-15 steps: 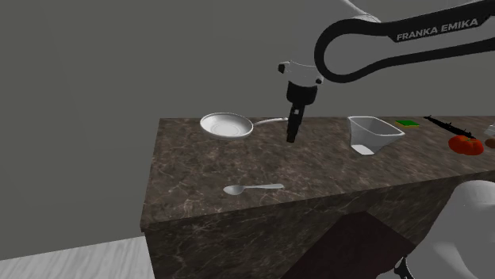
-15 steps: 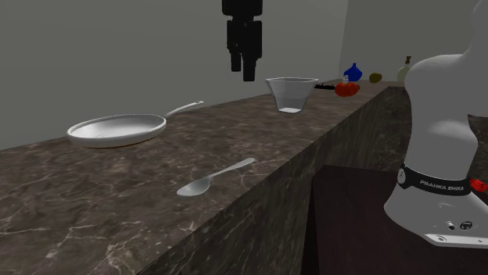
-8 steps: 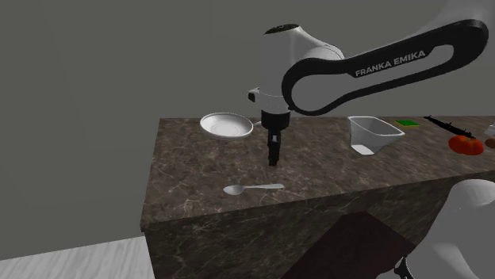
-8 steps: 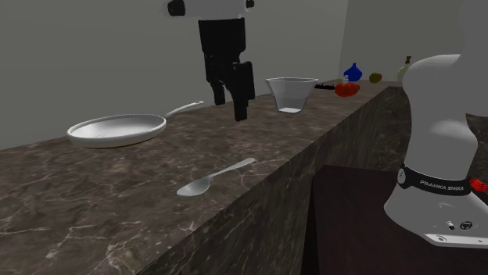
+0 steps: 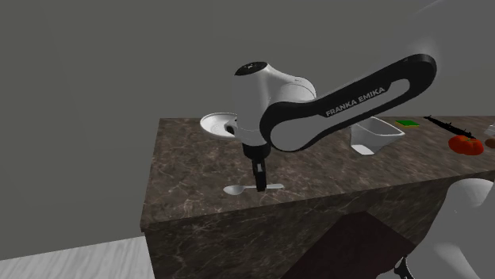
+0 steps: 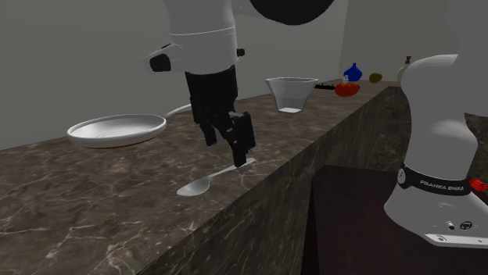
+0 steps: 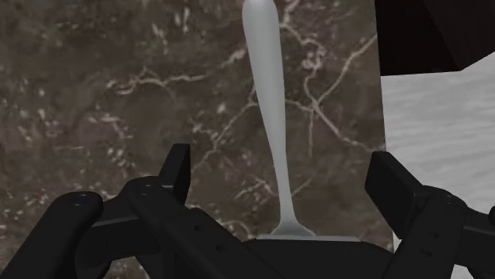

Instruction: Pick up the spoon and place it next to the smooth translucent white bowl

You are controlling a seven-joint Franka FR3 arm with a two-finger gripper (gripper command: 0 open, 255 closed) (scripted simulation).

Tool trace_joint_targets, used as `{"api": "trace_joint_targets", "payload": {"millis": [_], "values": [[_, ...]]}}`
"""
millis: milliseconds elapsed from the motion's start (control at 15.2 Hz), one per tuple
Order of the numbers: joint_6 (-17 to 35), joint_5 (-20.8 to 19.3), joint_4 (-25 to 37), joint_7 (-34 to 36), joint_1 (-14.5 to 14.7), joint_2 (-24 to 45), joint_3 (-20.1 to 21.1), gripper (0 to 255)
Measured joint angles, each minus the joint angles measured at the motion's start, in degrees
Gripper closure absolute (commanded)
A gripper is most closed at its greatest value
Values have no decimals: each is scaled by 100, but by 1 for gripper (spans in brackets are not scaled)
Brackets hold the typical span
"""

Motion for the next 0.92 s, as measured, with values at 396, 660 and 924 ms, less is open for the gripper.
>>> {"api": "trace_joint_targets", "payload": {"millis": [396,660,924], "values": [[391,-123,-212,57,-37,195,-37,0],[419,-132,-226,61,-40,207,-40,0],[420,-132,-226,62,-40,207,-40,255]]}}
